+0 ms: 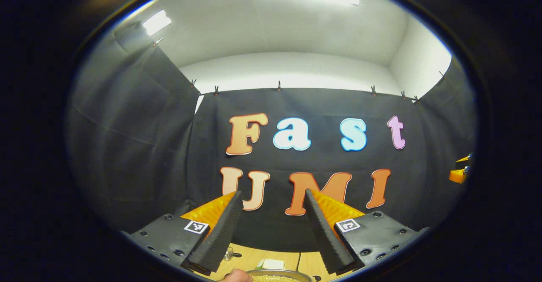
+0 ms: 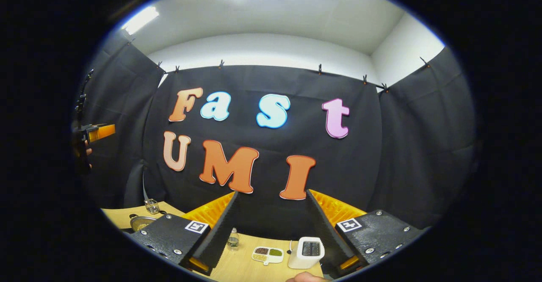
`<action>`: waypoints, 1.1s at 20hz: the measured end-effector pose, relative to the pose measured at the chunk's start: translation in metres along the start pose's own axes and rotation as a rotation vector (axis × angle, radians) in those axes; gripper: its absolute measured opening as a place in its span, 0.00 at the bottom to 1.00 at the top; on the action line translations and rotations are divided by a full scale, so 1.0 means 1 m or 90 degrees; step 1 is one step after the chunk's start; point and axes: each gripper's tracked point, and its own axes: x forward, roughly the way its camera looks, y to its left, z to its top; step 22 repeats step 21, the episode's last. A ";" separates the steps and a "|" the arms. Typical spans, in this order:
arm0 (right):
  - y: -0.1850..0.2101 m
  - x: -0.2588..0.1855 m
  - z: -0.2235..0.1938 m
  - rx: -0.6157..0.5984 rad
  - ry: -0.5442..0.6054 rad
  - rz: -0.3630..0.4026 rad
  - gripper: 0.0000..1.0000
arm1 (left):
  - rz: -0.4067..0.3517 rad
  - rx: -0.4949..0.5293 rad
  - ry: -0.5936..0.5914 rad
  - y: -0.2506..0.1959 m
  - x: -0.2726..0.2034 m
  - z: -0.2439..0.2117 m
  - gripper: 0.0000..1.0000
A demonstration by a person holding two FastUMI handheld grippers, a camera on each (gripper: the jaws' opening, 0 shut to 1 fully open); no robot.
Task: First push the handle of the pot to place it horizontally, then grasp the pot with both hands and set it on the induction cooktop.
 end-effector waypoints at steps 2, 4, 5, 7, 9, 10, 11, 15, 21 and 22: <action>-0.016 -0.006 0.024 -0.001 -0.018 -0.006 0.98 | 0.005 0.002 -0.022 -0.007 -0.003 0.016 0.94; -0.029 -0.010 0.045 0.008 -0.032 -0.013 0.97 | 0.017 0.008 -0.047 -0.009 0.001 0.028 0.93; -0.035 -0.011 0.049 0.008 -0.036 -0.017 0.97 | 0.013 0.002 -0.059 -0.015 0.002 0.032 0.94; -0.045 -0.015 0.055 0.001 -0.039 -0.030 0.97 | 0.001 -0.012 -0.083 -0.027 0.005 0.041 0.94; -0.054 -0.017 0.061 -0.007 -0.041 -0.045 0.92 | -0.001 -0.022 -0.107 -0.034 0.008 0.048 0.94; -0.058 -0.021 0.065 -0.011 -0.045 -0.050 0.98 | -0.004 -0.031 -0.115 -0.039 0.011 0.050 0.95; -0.057 -0.024 0.068 -0.018 -0.050 -0.051 0.98 | -0.010 -0.043 -0.122 -0.046 0.013 0.051 0.94; -0.058 -0.027 0.086 -0.029 -0.074 -0.067 0.95 | -0.038 -0.059 -0.114 -0.067 0.026 0.041 0.94; -0.059 -0.032 0.092 -0.038 -0.083 -0.080 0.95 | -0.065 -0.068 -0.104 -0.085 0.042 0.027 0.94; -0.059 -0.032 0.092 -0.038 -0.083 -0.080 0.95 | -0.065 -0.068 -0.104 -0.085 0.042 0.027 0.94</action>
